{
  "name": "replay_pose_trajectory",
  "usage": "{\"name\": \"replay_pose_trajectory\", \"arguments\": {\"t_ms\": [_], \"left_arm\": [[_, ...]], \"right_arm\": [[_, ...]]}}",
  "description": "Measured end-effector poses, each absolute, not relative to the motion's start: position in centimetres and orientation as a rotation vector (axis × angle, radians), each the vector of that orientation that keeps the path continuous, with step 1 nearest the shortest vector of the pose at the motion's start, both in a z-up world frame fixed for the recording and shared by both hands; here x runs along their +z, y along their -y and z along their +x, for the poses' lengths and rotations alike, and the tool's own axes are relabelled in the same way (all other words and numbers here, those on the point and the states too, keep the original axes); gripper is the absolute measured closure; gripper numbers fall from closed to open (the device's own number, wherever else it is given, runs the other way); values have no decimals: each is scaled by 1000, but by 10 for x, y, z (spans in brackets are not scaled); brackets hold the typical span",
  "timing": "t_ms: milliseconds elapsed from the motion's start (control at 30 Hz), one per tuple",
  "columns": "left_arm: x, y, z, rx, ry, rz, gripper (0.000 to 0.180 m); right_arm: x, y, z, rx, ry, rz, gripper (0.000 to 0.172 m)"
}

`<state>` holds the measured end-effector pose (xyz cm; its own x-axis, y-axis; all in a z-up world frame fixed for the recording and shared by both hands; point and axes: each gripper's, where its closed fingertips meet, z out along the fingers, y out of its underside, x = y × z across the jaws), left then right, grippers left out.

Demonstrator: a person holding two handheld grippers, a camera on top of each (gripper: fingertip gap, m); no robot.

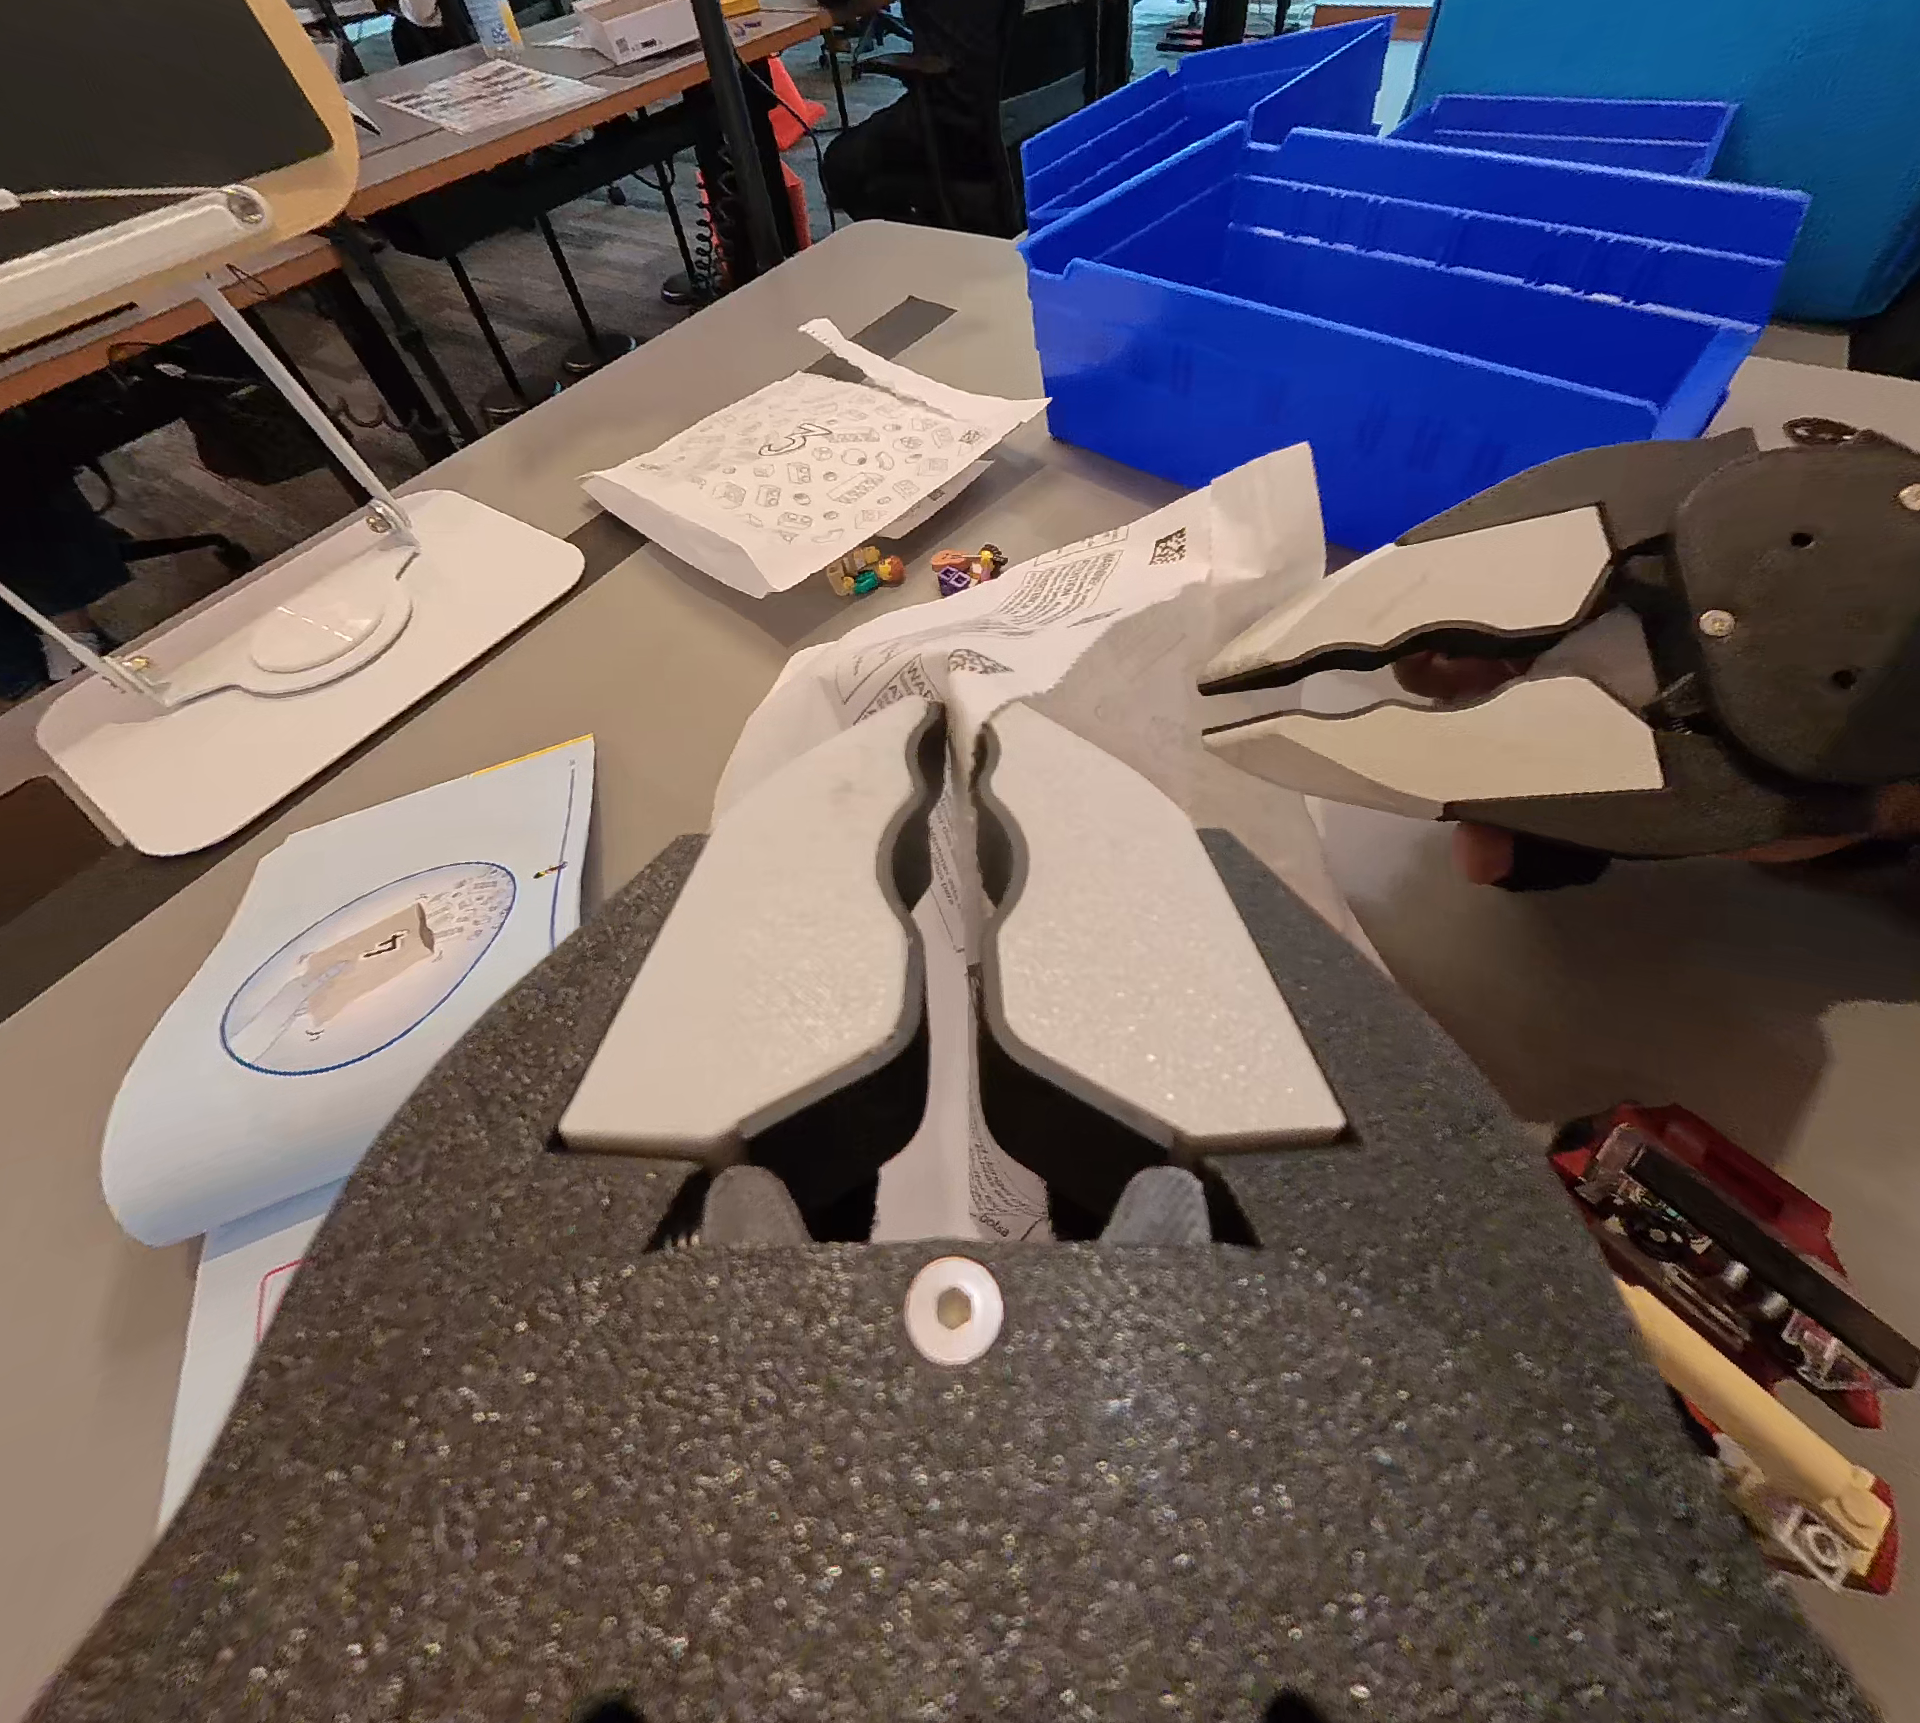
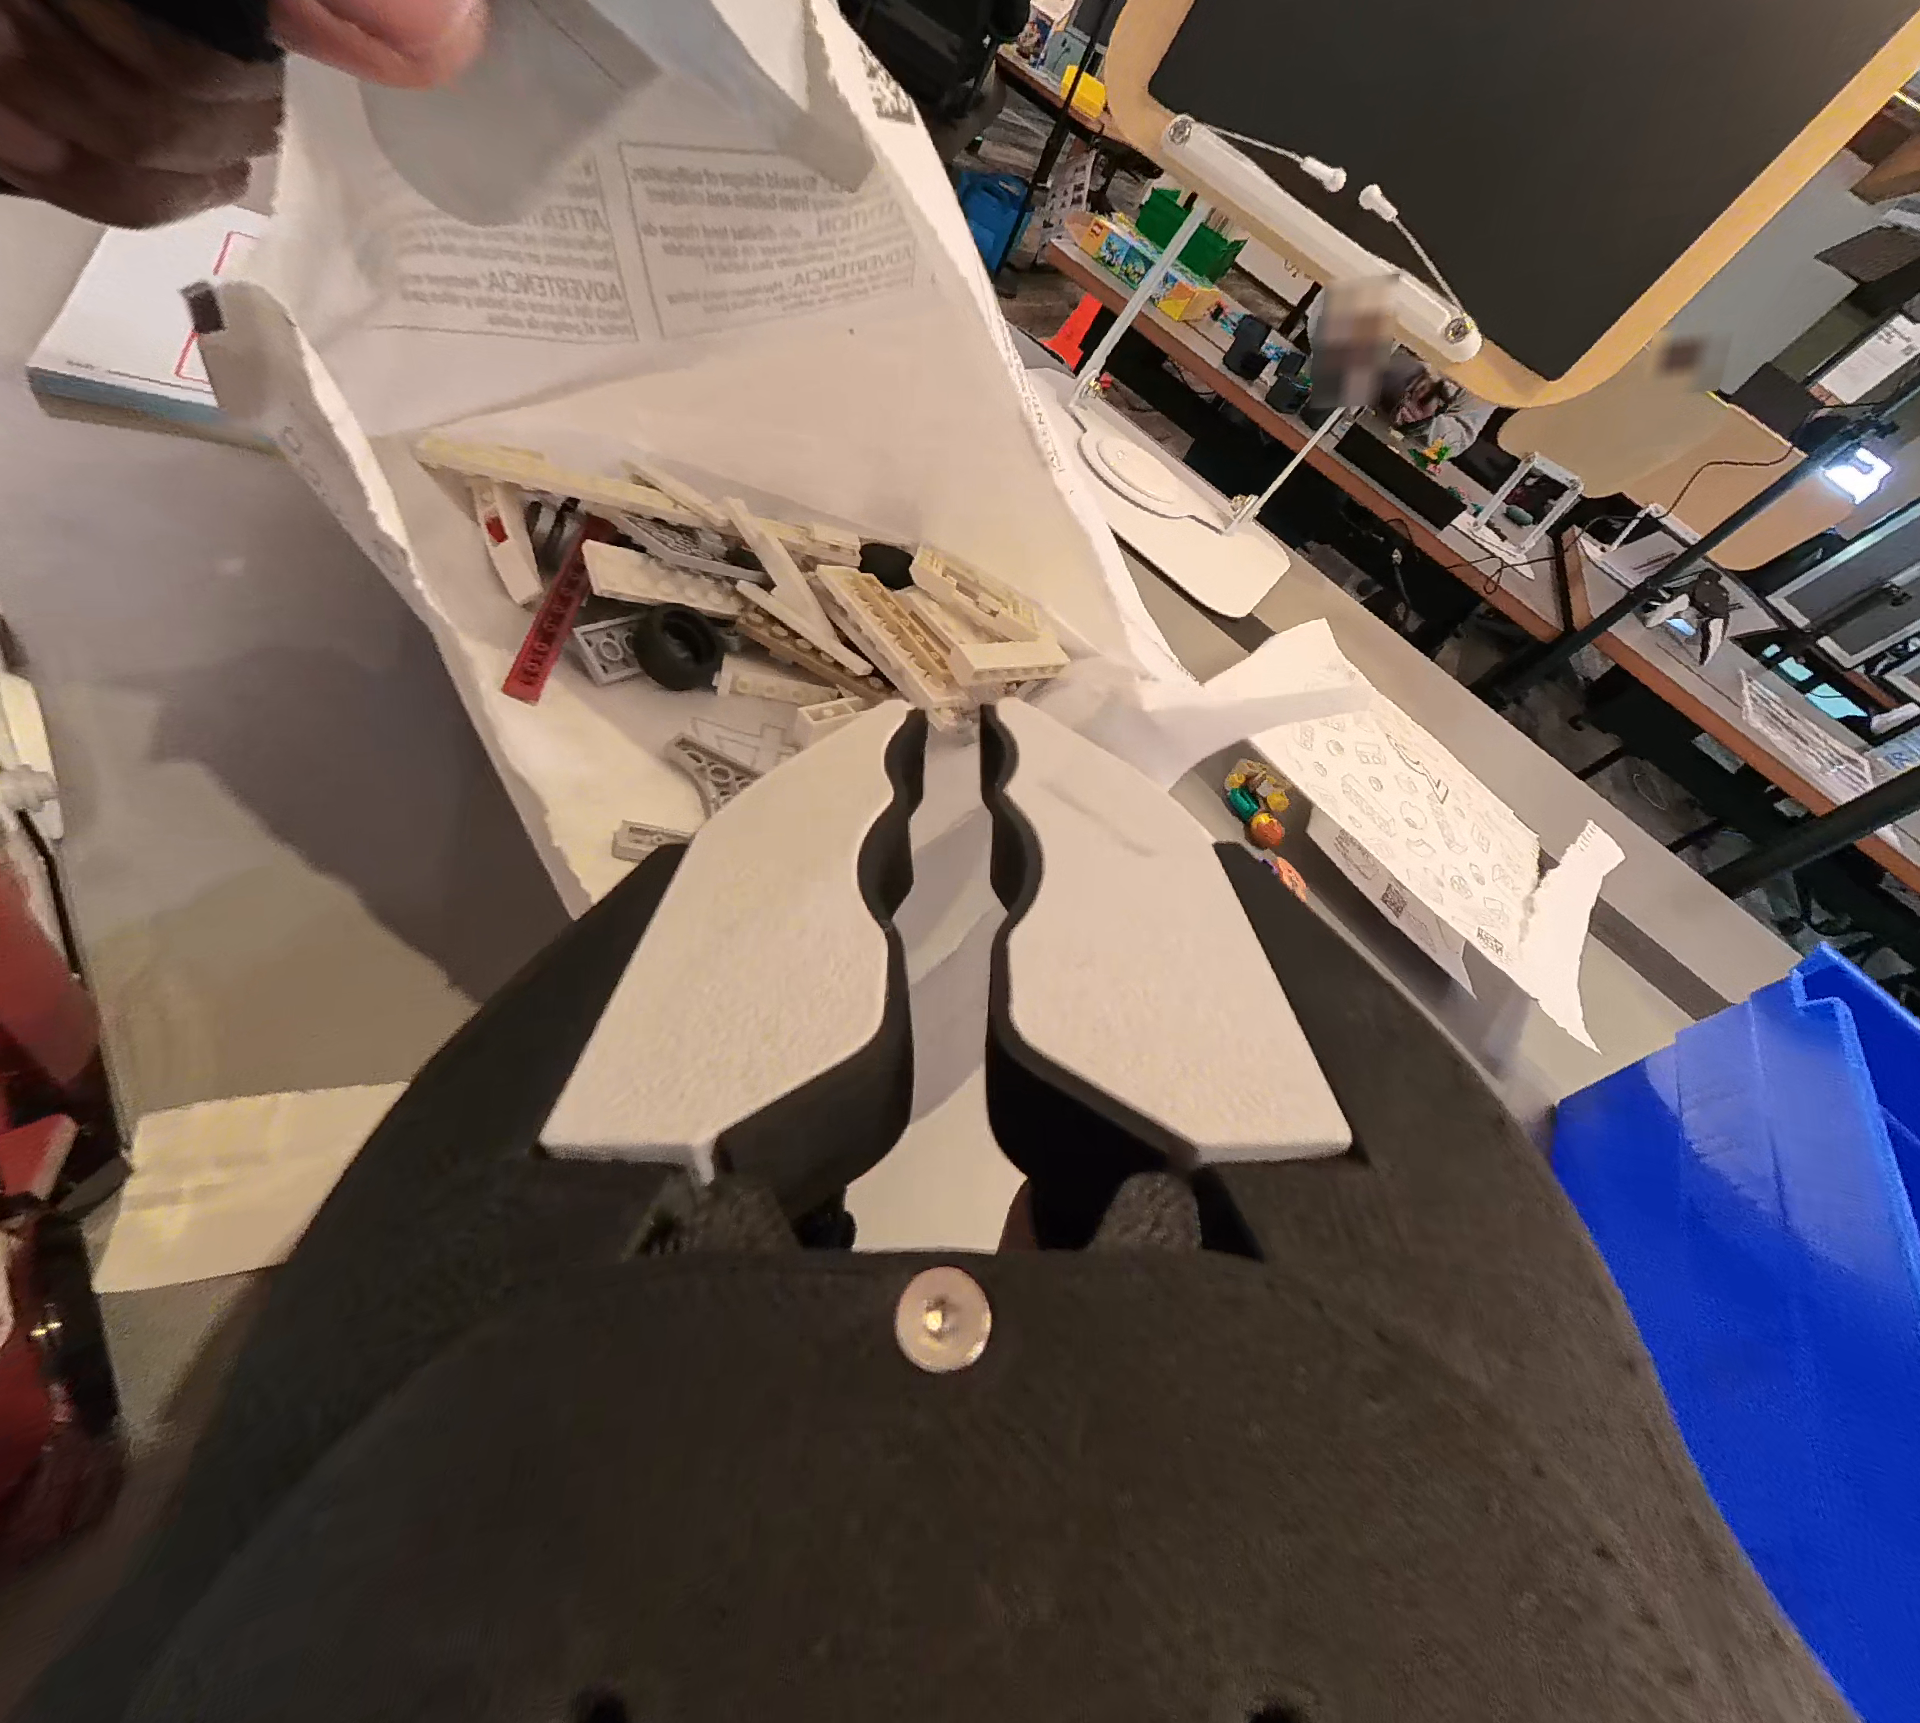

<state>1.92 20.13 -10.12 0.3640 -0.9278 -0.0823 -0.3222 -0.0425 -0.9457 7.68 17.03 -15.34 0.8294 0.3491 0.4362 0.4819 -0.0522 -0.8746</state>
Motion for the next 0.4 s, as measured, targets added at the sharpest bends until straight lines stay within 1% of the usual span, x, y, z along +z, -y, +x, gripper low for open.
{"name": "replay_pose_trajectory", "arguments": {"t_ms": [167,400], "left_arm": [[-105,-200,22,-758,-1152,-1602,175],[-104,-201,23,-783,-1118,-1602,178]], "right_arm": [[-159,-171,81,-106,647,-1680,162],[-158,-171,83,-148,643,-1660,162]]}}
